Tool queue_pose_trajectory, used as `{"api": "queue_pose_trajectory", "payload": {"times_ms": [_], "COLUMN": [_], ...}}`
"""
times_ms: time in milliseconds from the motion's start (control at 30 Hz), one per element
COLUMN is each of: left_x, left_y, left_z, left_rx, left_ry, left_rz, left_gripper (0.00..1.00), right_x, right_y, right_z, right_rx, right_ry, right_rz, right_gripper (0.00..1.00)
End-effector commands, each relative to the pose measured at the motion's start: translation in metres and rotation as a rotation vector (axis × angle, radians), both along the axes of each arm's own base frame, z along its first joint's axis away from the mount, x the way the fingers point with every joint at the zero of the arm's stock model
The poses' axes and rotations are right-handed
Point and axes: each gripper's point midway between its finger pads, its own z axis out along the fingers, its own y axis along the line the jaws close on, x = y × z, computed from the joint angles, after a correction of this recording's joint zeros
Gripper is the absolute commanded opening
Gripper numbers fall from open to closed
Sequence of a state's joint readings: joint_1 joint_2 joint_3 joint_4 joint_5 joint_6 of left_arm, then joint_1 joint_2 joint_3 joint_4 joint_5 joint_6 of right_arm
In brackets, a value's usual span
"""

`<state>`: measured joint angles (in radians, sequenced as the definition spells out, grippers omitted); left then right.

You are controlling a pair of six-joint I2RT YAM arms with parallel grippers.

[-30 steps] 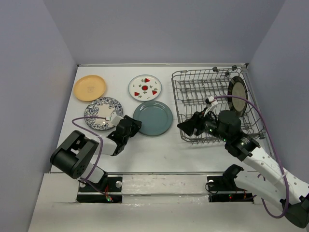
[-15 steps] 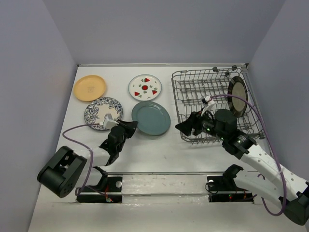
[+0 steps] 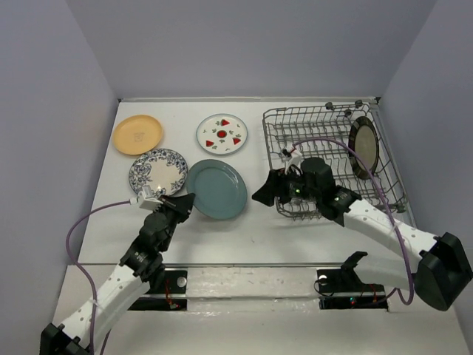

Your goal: Load the plates into the dish rack

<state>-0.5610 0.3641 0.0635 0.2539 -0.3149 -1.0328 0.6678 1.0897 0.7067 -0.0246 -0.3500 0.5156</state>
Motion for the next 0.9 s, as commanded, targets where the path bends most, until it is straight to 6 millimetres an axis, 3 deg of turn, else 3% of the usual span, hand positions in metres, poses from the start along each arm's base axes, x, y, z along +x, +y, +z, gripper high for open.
{"api": "queue_pose_trajectory", "payload": {"times_ms": [0,67,200,400,533,700,867], "left_x": [-0.005,-0.009,-0.020,-0.041,-0.053,-0.064,-0.079], "left_y": [0.002,0.000,-0.002,-0.001,-0.007,-0.016,-0.027], "left_z": [0.078,0.087,0.124,0.170,0.184,0.197,0.215], "left_rx": [-0.110,-0.119,-0.139,-0.179,-0.212,-0.220,-0.245], "left_ry": [-0.171,-0.190,-0.261,-0.362,-0.402,-0.447,-0.540], "left_rz": [-0.008,-0.029,-0.074,-0.132,-0.196,-0.272,-0.362], "left_gripper": [0.06,0.06,0.06,0.06,0.06,0.06,0.06], "right_x": [0.012,0.018,0.031,0.055,0.059,0.074,0.044], "right_y": [0.027,0.032,0.042,0.040,0.036,0.013,0.024], "right_z": [0.040,0.045,0.046,0.045,0.050,0.050,0.050], "right_rx": [0.098,0.099,0.061,0.024,0.019,0.031,0.094], "right_ry": [-0.100,-0.125,-0.179,-0.200,-0.225,-0.206,-0.167], "right_rz": [0.067,0.075,0.119,0.090,0.079,0.045,0.233], "right_gripper": [0.77,0.78,0.77,0.77,0.78,0.80,0.80]}}
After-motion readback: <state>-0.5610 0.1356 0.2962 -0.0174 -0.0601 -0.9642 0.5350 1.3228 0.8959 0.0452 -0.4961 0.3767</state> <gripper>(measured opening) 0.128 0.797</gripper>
